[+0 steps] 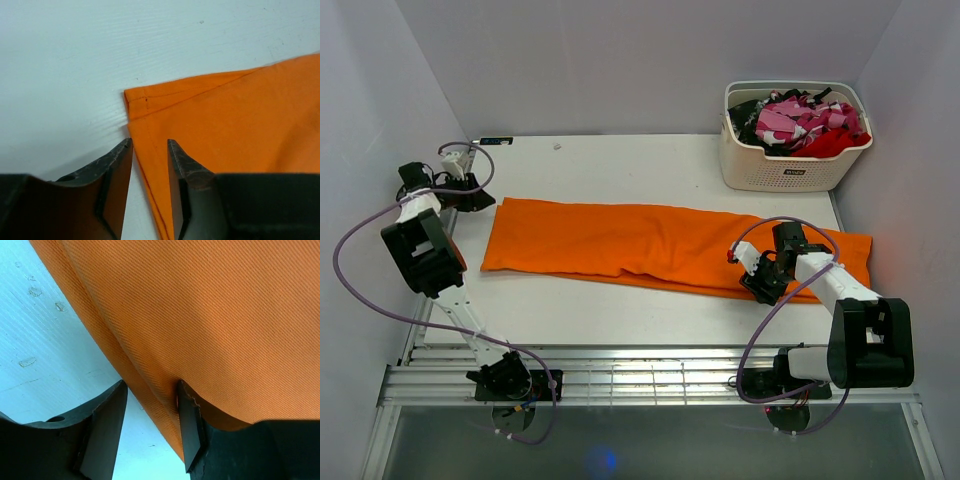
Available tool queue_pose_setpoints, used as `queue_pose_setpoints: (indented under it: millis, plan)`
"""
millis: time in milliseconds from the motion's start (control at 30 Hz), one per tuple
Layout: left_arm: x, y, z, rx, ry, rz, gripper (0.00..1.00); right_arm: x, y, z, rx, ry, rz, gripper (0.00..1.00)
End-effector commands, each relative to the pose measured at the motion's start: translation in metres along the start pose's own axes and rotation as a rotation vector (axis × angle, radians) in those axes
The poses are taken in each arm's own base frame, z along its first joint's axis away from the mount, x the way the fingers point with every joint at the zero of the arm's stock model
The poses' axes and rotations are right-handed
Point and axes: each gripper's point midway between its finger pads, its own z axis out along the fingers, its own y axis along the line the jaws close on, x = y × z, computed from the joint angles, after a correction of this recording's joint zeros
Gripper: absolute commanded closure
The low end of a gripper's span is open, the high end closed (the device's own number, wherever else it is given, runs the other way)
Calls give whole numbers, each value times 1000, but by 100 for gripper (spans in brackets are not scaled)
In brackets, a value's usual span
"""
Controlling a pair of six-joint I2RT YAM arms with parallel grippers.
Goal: Fold and stack the trousers
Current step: Fold the trousers
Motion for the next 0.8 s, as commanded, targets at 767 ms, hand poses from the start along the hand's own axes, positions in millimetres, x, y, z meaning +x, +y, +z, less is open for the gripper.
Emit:
queue_pose_setpoints:
  millis: [767]
  plan:
    - [-9,16,39,-20,0,38,89,14,9,1,-45,75,15,55]
